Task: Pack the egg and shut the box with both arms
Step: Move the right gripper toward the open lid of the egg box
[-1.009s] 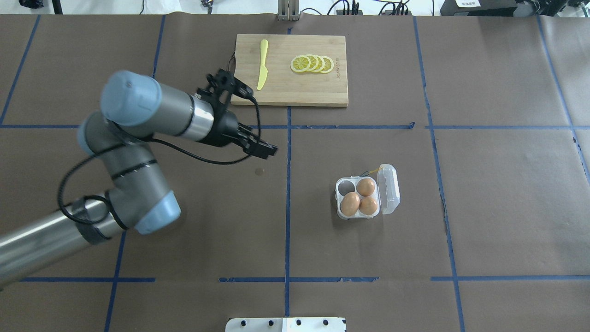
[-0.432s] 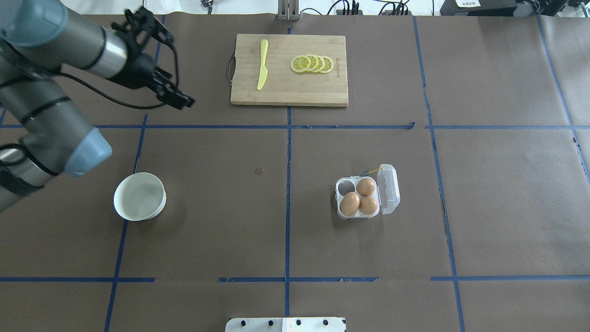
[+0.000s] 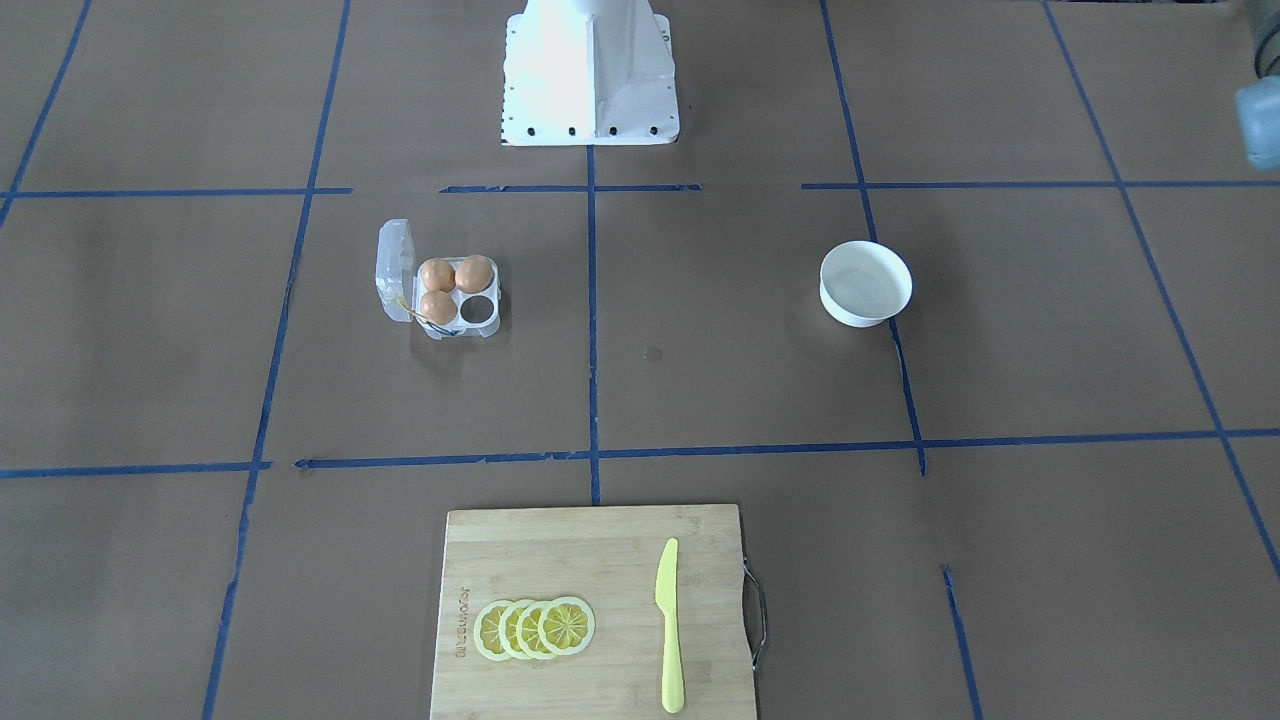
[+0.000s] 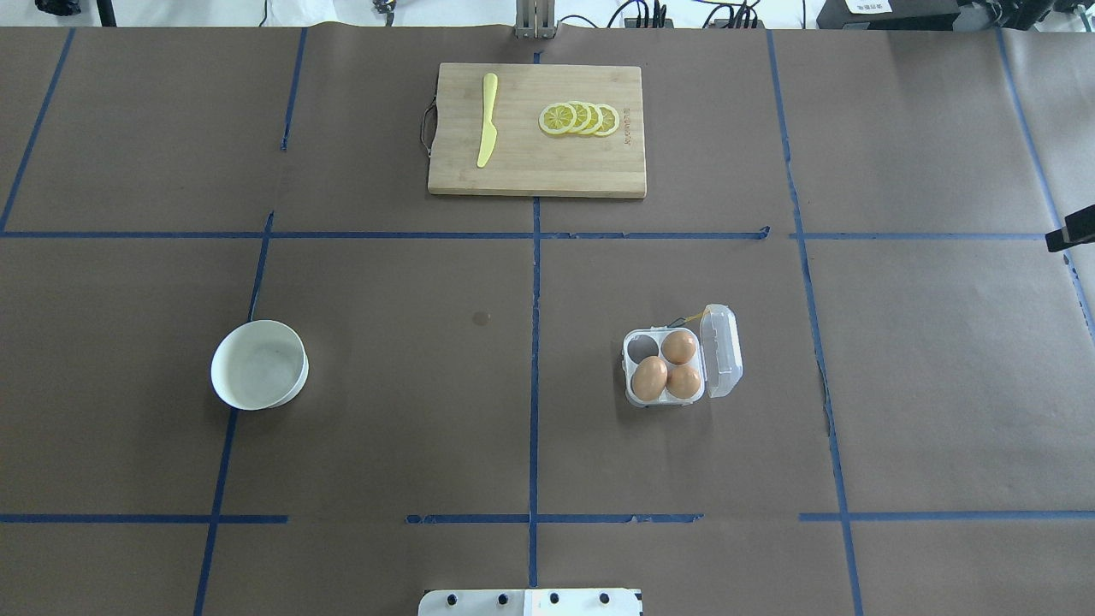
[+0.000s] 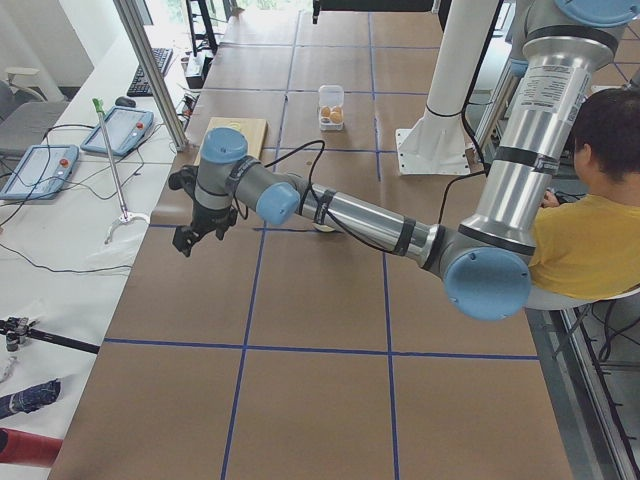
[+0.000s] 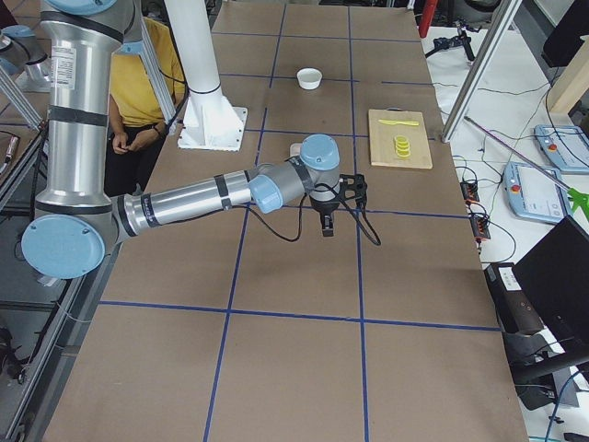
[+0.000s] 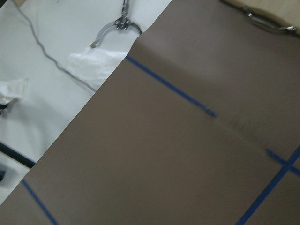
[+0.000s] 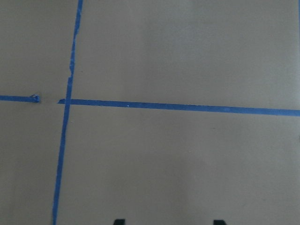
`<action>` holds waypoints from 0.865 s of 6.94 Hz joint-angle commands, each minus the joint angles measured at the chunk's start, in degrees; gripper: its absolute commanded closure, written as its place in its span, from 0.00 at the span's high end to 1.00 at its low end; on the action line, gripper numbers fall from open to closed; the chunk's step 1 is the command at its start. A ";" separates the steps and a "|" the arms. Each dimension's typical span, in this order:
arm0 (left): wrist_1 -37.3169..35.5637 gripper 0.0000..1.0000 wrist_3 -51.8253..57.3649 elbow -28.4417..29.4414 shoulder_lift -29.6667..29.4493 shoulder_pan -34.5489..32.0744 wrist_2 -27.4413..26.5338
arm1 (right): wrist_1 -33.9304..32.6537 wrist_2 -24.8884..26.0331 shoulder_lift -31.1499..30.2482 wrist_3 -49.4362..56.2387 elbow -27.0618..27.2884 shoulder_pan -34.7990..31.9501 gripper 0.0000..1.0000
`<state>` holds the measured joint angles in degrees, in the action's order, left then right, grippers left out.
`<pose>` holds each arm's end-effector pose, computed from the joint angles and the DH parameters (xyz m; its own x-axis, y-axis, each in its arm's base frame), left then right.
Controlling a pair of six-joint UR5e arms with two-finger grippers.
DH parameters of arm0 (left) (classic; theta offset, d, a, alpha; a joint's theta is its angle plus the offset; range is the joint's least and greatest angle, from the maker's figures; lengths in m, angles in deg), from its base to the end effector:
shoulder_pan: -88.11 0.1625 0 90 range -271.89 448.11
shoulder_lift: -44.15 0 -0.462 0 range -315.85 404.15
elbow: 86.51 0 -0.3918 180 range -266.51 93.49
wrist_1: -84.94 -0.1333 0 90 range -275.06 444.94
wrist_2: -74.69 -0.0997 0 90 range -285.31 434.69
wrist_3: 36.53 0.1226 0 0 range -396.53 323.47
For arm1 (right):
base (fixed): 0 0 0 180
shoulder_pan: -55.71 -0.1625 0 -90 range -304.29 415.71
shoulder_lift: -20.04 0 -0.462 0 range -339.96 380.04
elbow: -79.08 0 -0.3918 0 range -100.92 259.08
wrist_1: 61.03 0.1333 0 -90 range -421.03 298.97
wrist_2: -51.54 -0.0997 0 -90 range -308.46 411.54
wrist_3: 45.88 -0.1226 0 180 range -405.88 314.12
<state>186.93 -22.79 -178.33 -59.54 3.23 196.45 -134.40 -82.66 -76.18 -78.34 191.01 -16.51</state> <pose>-0.0129 -0.6271 0.5530 0.7828 0.5187 -0.3439 -0.2729 0.7827 0.5594 -0.0944 -0.4511 0.5366 0.6184 -0.0526 0.7841 -0.0876 0.9869 0.1352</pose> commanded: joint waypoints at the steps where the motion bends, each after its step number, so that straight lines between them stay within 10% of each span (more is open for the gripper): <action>1: -7.49 1.00 1.20 2.96 3.73 -9.31 -3.09 | 8.64 2.51 0.16 -12.58 0.31 7.93 0.65; 6: -17.88 1.00 -1.52 -4.68 12.98 -14.35 9.46 | 18.42 10.06 0.16 -31.65 0.83 23.58 0.60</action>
<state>169.45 -23.61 -181.16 -47.52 -11.20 204.57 -118.35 -75.86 -76.02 -104.28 191.56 2.47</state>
